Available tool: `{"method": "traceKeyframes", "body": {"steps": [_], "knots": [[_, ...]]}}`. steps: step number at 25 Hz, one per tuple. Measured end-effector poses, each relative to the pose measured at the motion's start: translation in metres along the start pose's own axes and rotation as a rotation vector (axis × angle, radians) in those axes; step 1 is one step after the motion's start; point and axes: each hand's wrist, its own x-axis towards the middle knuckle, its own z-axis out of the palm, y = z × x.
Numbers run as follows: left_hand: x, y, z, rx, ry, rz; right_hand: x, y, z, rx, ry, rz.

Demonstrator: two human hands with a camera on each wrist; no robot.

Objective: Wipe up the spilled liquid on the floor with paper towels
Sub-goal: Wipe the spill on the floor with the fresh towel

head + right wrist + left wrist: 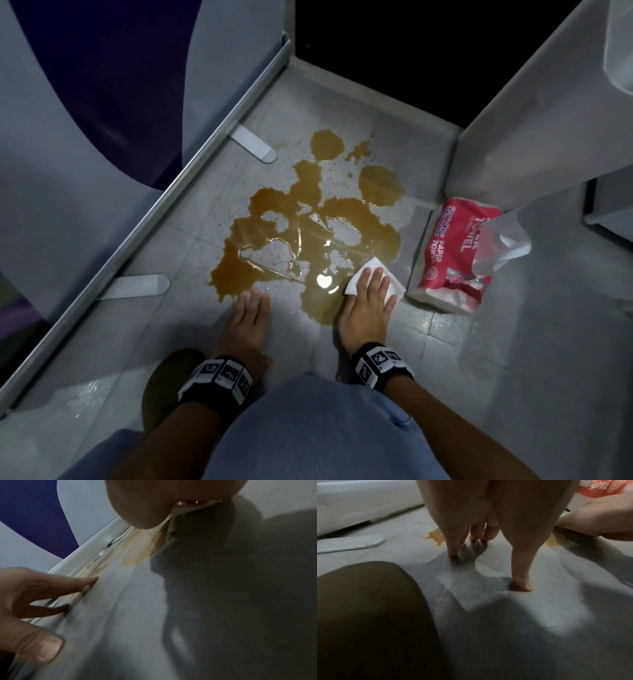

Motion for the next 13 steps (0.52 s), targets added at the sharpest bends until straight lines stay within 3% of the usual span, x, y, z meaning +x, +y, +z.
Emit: {"method": "traceKeyframes", "body": {"steps": [7, 13], "knots": [[0.0, 0.011, -0.011, 0.019, -0.076, -0.093, 0.013, -0.022, 0.004, -0.033, -0.064, 0.005], [-0.001, 0.009, -0.011, -0.007, -0.09, -0.099, 0.018, -0.029, 0.006, -0.079, -0.093, -0.116]]}}
